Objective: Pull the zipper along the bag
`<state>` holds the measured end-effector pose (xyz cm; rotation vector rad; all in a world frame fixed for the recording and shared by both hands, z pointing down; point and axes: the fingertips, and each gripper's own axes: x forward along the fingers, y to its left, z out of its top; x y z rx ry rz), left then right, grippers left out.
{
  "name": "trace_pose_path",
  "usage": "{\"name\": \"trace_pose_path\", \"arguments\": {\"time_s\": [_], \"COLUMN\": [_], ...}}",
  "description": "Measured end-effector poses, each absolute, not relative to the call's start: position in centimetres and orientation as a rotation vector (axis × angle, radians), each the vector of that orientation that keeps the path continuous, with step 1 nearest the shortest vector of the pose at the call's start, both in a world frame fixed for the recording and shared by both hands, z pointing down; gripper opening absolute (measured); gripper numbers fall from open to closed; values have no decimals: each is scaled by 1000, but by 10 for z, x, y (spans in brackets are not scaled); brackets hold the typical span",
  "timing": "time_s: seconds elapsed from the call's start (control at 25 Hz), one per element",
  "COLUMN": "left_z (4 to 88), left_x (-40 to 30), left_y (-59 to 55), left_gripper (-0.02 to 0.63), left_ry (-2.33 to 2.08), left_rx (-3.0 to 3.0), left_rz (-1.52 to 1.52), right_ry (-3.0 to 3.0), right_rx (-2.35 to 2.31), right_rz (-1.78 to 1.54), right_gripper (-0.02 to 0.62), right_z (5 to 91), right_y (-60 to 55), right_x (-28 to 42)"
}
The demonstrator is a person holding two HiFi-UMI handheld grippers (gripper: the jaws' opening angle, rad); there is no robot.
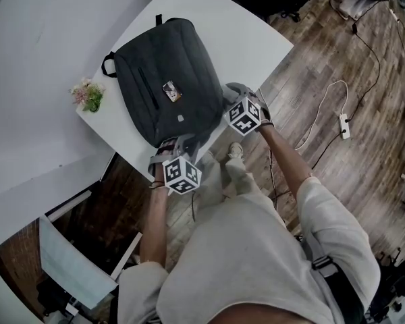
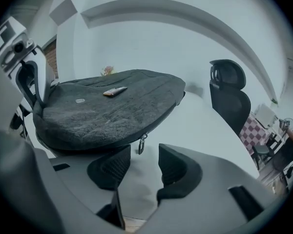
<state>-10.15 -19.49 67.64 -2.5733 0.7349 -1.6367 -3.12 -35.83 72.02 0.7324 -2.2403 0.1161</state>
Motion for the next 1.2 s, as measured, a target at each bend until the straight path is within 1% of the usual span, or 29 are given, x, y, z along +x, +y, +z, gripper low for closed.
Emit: {"name": "trace_pose_path", "arguments": {"time_s": [0.12,0.24,0.32,0.36,0.88,1.2], "left_z": [677,677,677,677,676,675], "left_x": [-102,-102,-102,-103,-105,-106], "left_y": [-195,-195,-196,-196,-199,-200], "left_gripper": [72,72,72,72,66,66], "left_ry": [732,736,738,739,864,916], "left_rx": [-2577,-2575,-2574,-2575,-2606,-2638], "left_rz": [-1638,-1636,-1634,-1632,-1620,-1605], "right_ry": [-2240,-2240,-2240,-2242,-2184,-2174], "right_rx": [702,697,721,729,689,657], "right_rz": [67,14,-12,-17,-77,-44], "right_gripper": [164,94,33,23,21,21], "right_z": [721,719,716,715,708,709], "right_y": [-361,-360,-362,-363,-346,-323], "right_x": [-35,-38,-38,-37,-27,-24]}}
